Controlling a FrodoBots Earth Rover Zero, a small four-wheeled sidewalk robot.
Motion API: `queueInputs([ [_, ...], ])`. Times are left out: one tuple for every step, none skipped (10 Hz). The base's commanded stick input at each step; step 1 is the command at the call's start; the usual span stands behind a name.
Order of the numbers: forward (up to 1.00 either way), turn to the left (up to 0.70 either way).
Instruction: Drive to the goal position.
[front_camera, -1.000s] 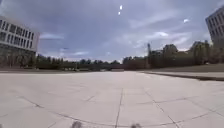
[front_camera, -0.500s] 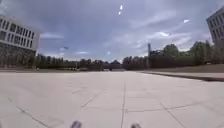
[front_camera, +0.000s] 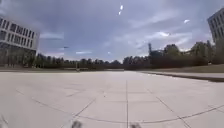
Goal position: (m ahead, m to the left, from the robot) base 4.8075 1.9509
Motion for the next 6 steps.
queueInputs([
  [0.70, 0.00],
  [0.70, 0.00],
  [0.70, 0.00],
  [0.70, 0.00],
  [0.70, 0.00],
  [0.70, 0.00],
])
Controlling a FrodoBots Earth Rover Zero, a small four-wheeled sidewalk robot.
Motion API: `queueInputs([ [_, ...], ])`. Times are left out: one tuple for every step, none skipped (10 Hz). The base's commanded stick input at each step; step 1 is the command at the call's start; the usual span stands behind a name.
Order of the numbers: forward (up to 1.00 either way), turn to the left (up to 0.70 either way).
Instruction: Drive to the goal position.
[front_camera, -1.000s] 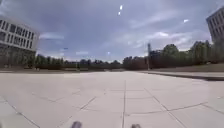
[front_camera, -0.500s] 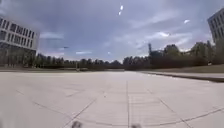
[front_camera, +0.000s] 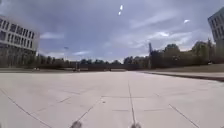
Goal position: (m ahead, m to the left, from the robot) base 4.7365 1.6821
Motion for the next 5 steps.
queueInputs([
  [0.70, 0.00],
  [0.70, 0.00],
  [0.70, 0.00],
  [0.70, 0.00],
  [0.70, 0.00],
])
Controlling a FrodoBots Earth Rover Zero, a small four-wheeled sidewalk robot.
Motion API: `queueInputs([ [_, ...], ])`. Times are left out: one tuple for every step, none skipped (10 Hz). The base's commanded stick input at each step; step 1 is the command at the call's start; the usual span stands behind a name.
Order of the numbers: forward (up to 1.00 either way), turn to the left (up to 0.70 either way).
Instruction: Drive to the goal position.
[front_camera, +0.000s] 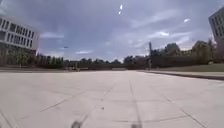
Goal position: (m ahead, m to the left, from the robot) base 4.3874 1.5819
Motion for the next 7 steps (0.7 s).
queueInputs([
  [0.70, 0.00],
  [0.70, 0.00],
  [0.70, 0.00],
  [0.70, 0.00],
  [0.70, 0.00],
  [0.70, 0.00],
  [0.70, 0.00],
])
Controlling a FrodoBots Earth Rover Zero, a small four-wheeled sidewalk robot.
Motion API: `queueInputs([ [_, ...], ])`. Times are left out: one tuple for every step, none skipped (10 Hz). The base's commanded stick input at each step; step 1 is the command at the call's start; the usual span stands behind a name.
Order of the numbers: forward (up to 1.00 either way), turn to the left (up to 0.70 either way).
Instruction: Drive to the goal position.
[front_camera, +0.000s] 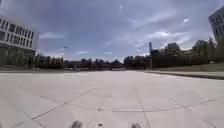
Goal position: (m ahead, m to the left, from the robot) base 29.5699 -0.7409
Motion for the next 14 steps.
queueInputs([
  [0.70, 0.00],
  [0.70, 0.00],
  [0.70, 0.00],
  [0.70, 0.00],
  [0.70, 0.00],
  [0.70, 0.00],
  [0.70, 0.00],
  [0.70, 0.00],
  [0.70, 0.00],
  [0.70, 0.00],
  [0.70, 0.00],
  [0.70, 0.00],
  [0.70, 0.00],
  [0.70, 0.00],
])
